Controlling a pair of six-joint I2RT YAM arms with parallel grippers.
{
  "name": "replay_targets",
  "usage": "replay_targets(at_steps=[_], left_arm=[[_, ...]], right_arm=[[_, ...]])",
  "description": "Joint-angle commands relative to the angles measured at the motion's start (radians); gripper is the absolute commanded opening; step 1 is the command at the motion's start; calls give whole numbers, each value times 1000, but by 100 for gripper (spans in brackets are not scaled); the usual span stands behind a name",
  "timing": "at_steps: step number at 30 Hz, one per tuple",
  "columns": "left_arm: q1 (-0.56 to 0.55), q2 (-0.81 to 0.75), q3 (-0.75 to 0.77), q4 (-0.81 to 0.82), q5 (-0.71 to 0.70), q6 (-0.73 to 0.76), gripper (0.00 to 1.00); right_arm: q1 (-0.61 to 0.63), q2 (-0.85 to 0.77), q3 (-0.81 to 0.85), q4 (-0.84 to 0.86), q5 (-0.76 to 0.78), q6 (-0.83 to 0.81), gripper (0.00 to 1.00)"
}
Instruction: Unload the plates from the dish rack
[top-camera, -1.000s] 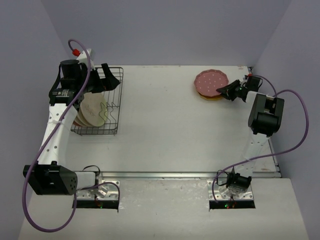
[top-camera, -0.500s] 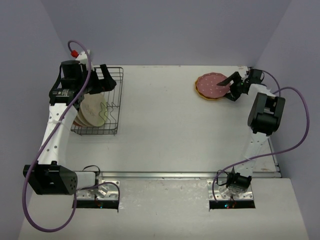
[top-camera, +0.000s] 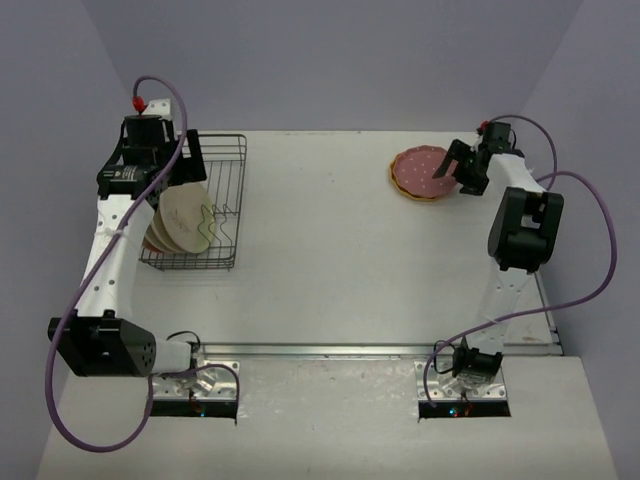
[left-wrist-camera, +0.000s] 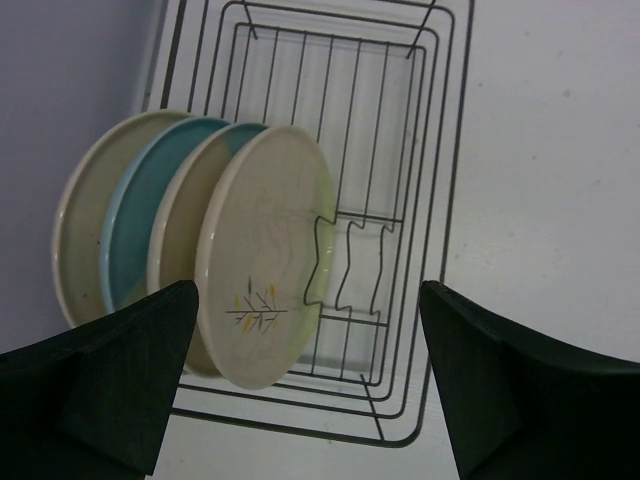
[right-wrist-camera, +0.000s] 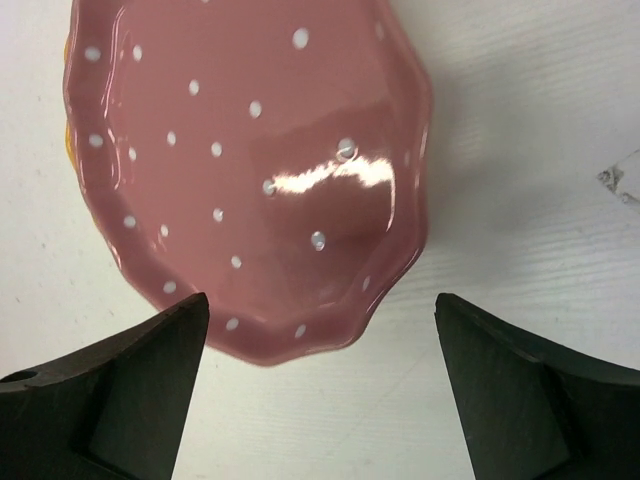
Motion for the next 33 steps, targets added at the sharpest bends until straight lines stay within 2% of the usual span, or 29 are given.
replay_targets(at_steps=[1, 7, 15, 21, 27, 33], left_arm=[[10, 49, 14, -66, -94, 115, 86], [16, 86, -66, -54, -178, 155, 74], [38, 117, -118, -9, -178, 172, 73], [40, 179, -140, 5, -82, 168, 70], [42, 203, -174, 65, 67, 170, 60], [43, 228, -227, 125, 109, 151, 45]], right_arm=[[40, -140, -48, 10, 51, -134, 94], [135, -368, -236, 108, 42, -242, 95], [194, -534, -393, 129, -31, -244, 95], [197, -635, -490, 159, -93, -254, 95], [196, -711, -584, 220, -218, -265, 95], [196, -749, -639, 234, -316, -262, 95]])
